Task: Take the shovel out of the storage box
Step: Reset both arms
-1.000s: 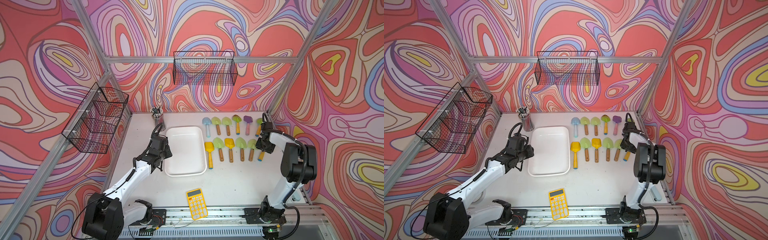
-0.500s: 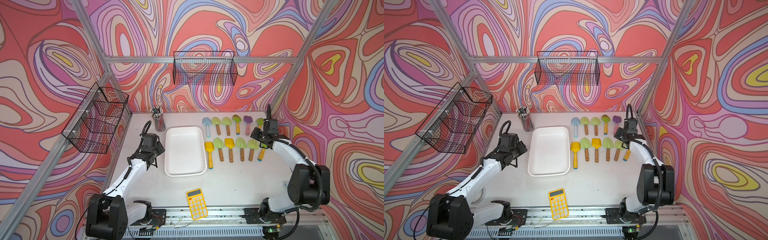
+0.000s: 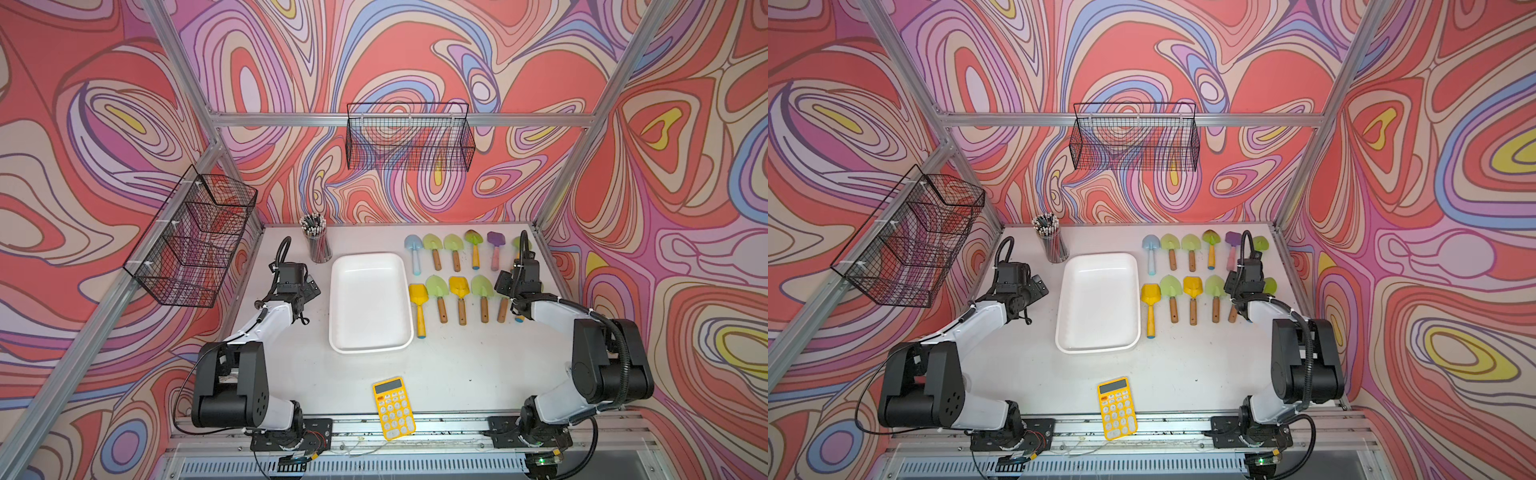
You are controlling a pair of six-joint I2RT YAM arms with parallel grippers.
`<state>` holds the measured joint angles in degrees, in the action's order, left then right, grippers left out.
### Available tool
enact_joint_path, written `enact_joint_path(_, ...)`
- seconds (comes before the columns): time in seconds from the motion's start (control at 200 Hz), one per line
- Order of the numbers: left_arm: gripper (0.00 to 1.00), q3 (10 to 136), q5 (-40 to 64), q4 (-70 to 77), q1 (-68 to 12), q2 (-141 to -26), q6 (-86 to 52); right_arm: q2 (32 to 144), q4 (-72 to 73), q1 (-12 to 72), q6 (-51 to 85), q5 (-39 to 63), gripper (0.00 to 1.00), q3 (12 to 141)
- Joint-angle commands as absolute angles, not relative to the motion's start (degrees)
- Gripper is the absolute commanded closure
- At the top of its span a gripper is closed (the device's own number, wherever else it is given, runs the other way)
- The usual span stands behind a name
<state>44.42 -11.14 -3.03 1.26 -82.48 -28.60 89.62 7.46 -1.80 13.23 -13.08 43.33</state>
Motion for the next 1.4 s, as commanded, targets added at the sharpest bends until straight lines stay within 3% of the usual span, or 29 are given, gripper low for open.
enact_joint_path(0.0, 0.0, 38.89, -7.63, 12.83, 2.19, -80.4, -17.27, 88.71, 16.34, -1.5, 9.47, -15.57, 0.29, 42.32)
enact_joint_path(0.14, 0.0, 36.85, 4.39, 17.73, 7.26, -82.07, -18.35, 89.8, 18.95, -1.5, 7.03, -14.82, 0.29, 41.27)
enact_joint_path(0.26, 0.0, 34.73, 6.61, 20.17, 7.83, -80.77, -17.58, 90.98, 21.22, -1.54, 5.16, -12.34, 0.3, 39.82)
enact_joint_path(0.431, 0.0, 27.74, 1.55, 24.52, 7.82, -75.06, -14.39, 91.88, 26.06, -1.5, 4.37, -9.47, 0.31, 37.42)
enact_joint_path(0.796, 0.0, 20.01, 6.53, 48.32, 7.43, -82.19, -7.87, 95.04, 43.74, -1.17, 2.96, -4.2, 0.32, 31.36)
enact_joint_path(0.931, 0.0, 21.58, 7.99, 46.18, 4.81, -83.84, -3.83, 96.55, 47.83, -0.56, 1.75, -3.34, 0.32, 29.71)
enact_joint_path(1.007, 0.0, 20.97, 3.71, 54.34, 1.7, -89.82, -1.66, 97.78, 52.7, -0.07, 0.67, -2.36, 0.33, 27.74)
enact_joint_path(1.067, 0.0, 22.69, 2.36, 45.58, 1.49, -86.59, -2.13, 98.49, 55.5, 0.04, 0.52, -2.25, 0.33, 26.65)
enact_joint_path(1.127, 0.0, 20.87, 3.01, 53.29, 1.5, -88.95, -1.69, 98.43, 54.49, 0.17, 0.43, -1.89, 0.33, 26.8)
enact_joint_path(1.192, 0.0, 22.12, 1.83, 47.58, 1.49, -87.36, -2.29, 98.71, 54.7, 0.1, 0.44, -1.88, 0.32, 26.89)
enact_joint_path(1.292, 0.0, 21.0, 2.64, 51.29, 1.43, -87.83, -2.12, 98.75, 54.53, 0.09, 0.55, -1.66, 0.31, 27.08)
enact_joint_path(1.322, 0.0, 21.88, 3.28, 49.06, 1.42, -87.68, -1.78, 98.79, 54.6, 0.09, 0.57, -1.67, 0.28, 27.13)
enact_joint_path(1.337, 0.0, 22.11, 3.41, 48.67, 1.41, -87.83, -1.54, 98.7, 54.52, 0.09, 0.54, -1.67, 0.1, 27.11)
enact_joint_path(1.347, 0.0, 22.18, 3.58, 48.73, 1.41, -87.94, -1.48, 98.7, 54.48, 0.07, 0.58, -1.67, 0.04, 27.08)
enact_joint_path(1.397, 0.0, 21.66, 4.12, 50.45, 1.41, -88.24, -1.35, 98.64, 54.84, 0.09, 0.53, -1.79, 0.02, 26.9)
